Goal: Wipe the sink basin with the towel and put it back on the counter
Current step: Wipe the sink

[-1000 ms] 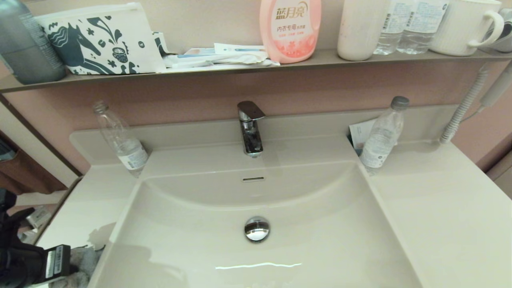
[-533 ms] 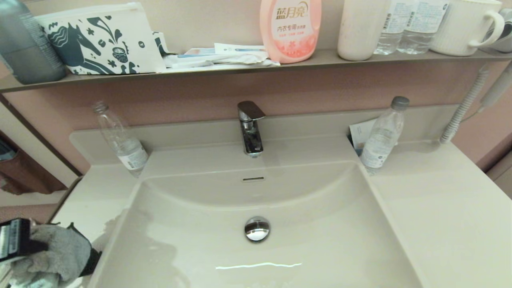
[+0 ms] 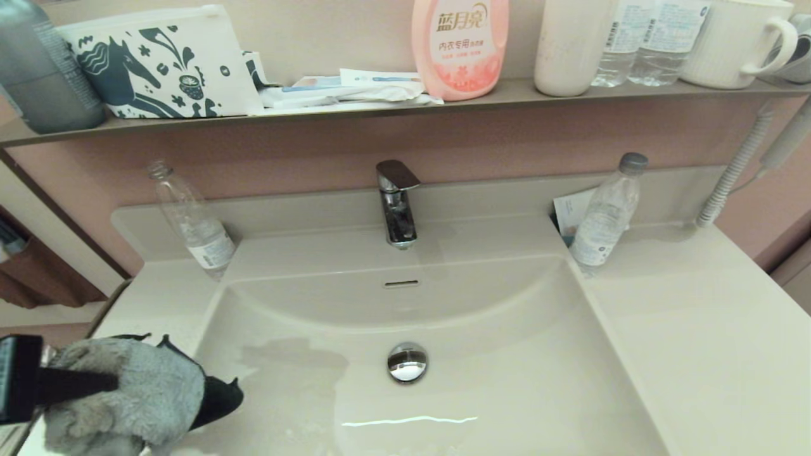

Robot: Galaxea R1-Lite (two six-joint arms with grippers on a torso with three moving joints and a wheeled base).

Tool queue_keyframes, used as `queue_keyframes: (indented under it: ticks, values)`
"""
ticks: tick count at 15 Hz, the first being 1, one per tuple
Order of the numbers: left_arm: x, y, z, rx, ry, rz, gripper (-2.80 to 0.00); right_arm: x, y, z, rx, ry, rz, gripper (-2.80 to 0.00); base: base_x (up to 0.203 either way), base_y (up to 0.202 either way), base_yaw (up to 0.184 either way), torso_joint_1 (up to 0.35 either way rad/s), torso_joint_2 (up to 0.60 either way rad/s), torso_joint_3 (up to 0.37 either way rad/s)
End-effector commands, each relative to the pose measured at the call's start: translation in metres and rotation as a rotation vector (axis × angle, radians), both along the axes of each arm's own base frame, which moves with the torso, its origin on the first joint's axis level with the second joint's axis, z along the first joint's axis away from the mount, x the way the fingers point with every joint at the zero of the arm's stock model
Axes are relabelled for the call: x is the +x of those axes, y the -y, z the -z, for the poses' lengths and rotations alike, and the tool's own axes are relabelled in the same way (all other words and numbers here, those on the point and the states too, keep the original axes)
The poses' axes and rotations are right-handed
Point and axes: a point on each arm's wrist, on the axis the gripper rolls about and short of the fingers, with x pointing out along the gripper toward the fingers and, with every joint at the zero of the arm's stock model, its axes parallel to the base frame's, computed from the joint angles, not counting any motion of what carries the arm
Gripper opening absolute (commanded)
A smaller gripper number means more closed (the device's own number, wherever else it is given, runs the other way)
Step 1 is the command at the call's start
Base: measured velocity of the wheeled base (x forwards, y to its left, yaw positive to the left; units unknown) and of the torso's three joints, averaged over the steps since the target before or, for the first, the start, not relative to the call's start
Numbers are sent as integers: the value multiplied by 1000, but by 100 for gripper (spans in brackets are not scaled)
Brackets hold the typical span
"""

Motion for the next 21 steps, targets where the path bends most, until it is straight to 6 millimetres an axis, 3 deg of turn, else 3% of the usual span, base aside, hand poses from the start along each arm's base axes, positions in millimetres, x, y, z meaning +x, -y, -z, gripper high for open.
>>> queue_keyframes:
  ticks: [1,7,11,15,19,21]
  values:
    - [30,20,15,14,5,38,-280,0,0,0,0,-1,-1,-280,0,0,0,0,0,0]
    - [102,88,66,94,-11,18,-280,0,0,0,0,-1,-1,-280,0,0,0,0,0,0]
    - [128,116,109,192,-18,-15,-280,0,0,0,0,-1,-1,-280,0,0,0,0,0,0]
    - [138,140,143,222,-14,14,-280,0,0,0,0,-1,-1,-280,0,0,0,0,0,0]
    - [162,160,187,278,1,0,-280,0,0,0,0,-1,-1,-280,0,0,0,0,0,0]
    - [170,169,192,284,16,11,-280,0,0,0,0,-1,-1,-280,0,0,0,0,0,0]
